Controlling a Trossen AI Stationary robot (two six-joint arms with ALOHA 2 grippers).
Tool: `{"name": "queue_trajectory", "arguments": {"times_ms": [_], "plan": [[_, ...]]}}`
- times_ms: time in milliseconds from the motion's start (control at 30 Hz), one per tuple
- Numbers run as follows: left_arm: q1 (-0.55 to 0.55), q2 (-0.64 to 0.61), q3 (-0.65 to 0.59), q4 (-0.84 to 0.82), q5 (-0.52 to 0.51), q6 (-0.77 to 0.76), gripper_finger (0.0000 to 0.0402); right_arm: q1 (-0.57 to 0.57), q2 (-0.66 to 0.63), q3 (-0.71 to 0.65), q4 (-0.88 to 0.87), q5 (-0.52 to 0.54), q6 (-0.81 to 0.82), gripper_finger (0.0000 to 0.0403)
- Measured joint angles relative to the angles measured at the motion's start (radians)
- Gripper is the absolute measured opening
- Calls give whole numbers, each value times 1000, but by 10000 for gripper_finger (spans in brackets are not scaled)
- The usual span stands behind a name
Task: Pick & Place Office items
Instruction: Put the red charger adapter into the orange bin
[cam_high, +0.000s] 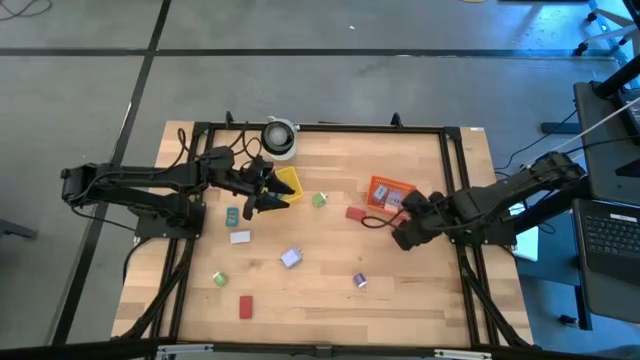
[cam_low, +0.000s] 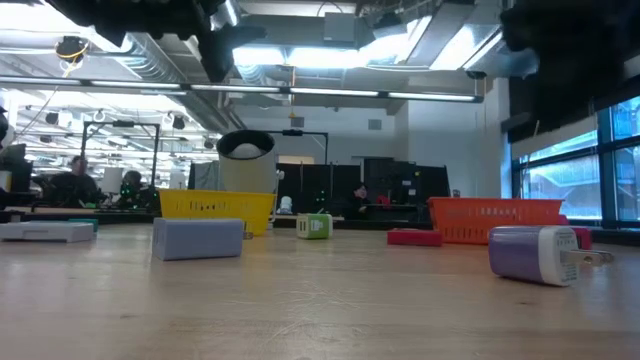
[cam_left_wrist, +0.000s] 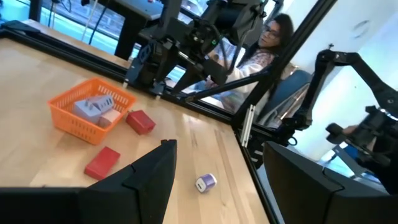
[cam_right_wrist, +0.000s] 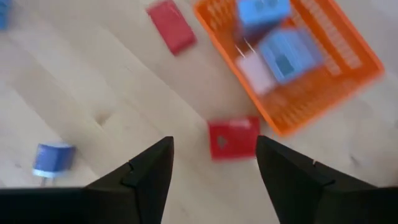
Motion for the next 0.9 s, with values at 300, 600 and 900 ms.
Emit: {"name": "queue_trajectory", "arguments": {"times_ms": [300, 600, 900], "plan": [[1, 0, 0, 0, 26, 8, 235, 113, -1, 0, -42, -6, 176, 245], [1, 0, 0, -1, 26, 14, 235, 187, -1, 0, -45, 53, 240, 245], [1, 0, 0, -32, 26, 78, 235, 200, -1, -70, -24, 3, 268, 246]]}}
